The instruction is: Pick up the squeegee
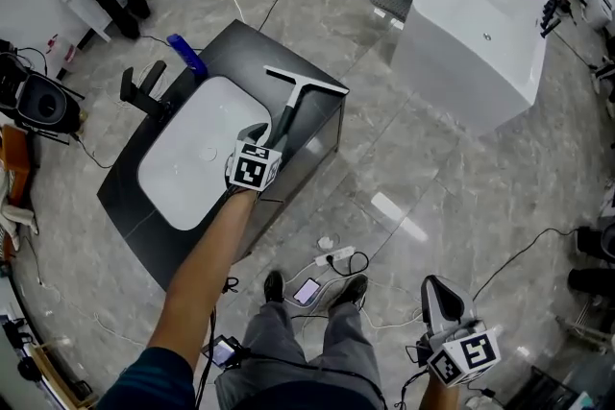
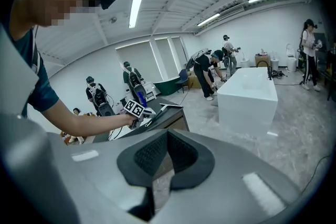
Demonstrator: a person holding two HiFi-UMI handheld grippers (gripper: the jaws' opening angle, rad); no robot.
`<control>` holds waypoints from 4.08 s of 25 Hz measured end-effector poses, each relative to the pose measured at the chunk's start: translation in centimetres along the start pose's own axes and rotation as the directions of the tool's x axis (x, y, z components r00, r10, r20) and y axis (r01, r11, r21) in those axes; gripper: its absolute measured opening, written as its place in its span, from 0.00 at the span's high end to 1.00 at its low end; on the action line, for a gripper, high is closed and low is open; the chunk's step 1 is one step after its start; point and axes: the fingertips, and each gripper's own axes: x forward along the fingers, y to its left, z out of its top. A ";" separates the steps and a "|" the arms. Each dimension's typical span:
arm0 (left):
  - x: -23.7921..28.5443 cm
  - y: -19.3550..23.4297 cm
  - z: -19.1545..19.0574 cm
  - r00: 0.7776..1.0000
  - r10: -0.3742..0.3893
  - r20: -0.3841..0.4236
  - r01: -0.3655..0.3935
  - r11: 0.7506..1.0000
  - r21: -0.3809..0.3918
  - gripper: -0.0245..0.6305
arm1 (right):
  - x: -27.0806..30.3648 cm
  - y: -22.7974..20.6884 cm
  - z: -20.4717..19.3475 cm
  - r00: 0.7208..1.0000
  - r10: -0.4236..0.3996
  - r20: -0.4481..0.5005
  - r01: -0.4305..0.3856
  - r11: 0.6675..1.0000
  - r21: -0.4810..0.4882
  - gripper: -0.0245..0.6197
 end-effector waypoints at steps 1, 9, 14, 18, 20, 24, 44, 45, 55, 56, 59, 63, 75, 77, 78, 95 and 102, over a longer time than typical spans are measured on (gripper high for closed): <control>0.6 0.0 -0.2 1.000 0.004 -0.006 -0.004 1.000 0.004 0.67 | 0.2 -0.2 -0.3 1.000 -0.001 -0.006 0.001 1.000 0.001 0.95; 4.1 -0.4 -1.3 1.000 0.010 -0.027 -0.009 0.999 0.034 0.68 | 1.9 -0.8 -1.2 1.000 0.007 -0.008 -0.007 0.999 0.041 0.95; 4.1 -0.8 -1.5 1.000 -0.013 -0.016 0.013 1.000 0.025 0.77 | 2.5 -0.6 -1.2 1.000 0.008 -0.010 -0.008 0.999 0.046 0.95; 4.0 -0.2 -1.7 1.000 -0.012 -0.027 0.011 0.999 -0.035 0.80 | 2.7 0.0 -0.8 1.000 0.010 -0.011 -0.010 0.999 0.034 0.95; 3.3 0.7 -1.9 0.999 -0.001 -0.032 -0.001 0.998 -0.064 0.82 | 2.7 0.4 -0.6 1.000 0.012 -0.009 -0.012 1.000 0.027 0.95; 1.3 1.3 -1.3 1.000 -0.008 0.004 0.009 0.996 -0.086 0.82 | 2.4 0.7 0.0 1.000 -0.001 -0.015 0.001 1.000 -0.002 0.95; -19.5 3.8 4.4 0.963 -0.058 0.264 0.090 0.990 -0.111 0.82 | 0.1 11.0 9.0 0.989 0.080 0.121 -0.061 0.987 -0.148 0.95; -21.0 4.0 5.0 0.958 -0.057 0.283 0.091 0.990 -0.106 0.82 | -0.1 11.6 9.7 0.988 0.084 0.129 -0.063 0.986 -0.157 0.95; -35.4 3.8 9.1 0.887 -0.061 0.457 0.080 0.997 -0.022 0.82 | -3.5 15.7 14.3 0.969 0.111 0.221 -0.057 0.970 -0.237 0.95; -36.8 3.6 9.4 0.879 -0.063 0.472 0.078 0.997 -0.012 0.82 | -3.9 16.1 14.7 0.967 0.113 0.229 -0.055 0.968 -0.244 0.95; -40.7 3.0 10.1 0.858 -0.069 0.508 0.072 0.997 0.013 0.82 | -5.1 17.2 15.8 0.961 0.118 0.250 -0.051 0.964 -0.259 0.95; -44.8 2.3 10.8 0.830 -0.079 0.553 0.065 0.997 0.045 0.82 | -6.6 18.4 17.2 0.951 0.116 0.287 -0.033 0.960 -0.279 0.95; -54.9 -0.1 11.8 0.755 -0.090 0.649 0.030 0.994 0.103 0.82 | -10.0 20.4 20.0 0.925 0.115 0.362 0.011 0.945 -0.328 0.95; -55.8 -0.4 11.6 0.747 -0.086 0.659 0.023 0.994 0.105 0.82 | -9.9 20.6 20.0 0.930 0.103 0.352 0.032 0.934 -0.356 0.95; -56.4 -0.5 11.5 0.746 -0.083 0.661 0.020 0.995 0.102 0.82 | -10.0 20.9 20.1 0.934 0.094 0.345 0.044 0.927 -0.371 0.95; -57.9 -0.4 8.4 0.764 -0.061 0.642 0.035 0.998 0.054 0.82 | -12.1 22.2 19.8 0.936 0.073 0.344 0.065 0.925 -0.375 0.95; -58.8 0.2 6.1 0.768 -0.042 0.639 0.024 0.999 0.036 0.82 | -13.0 23.1 18.0 0.938 0.062 0.342 0.074 0.926 -0.371 0.95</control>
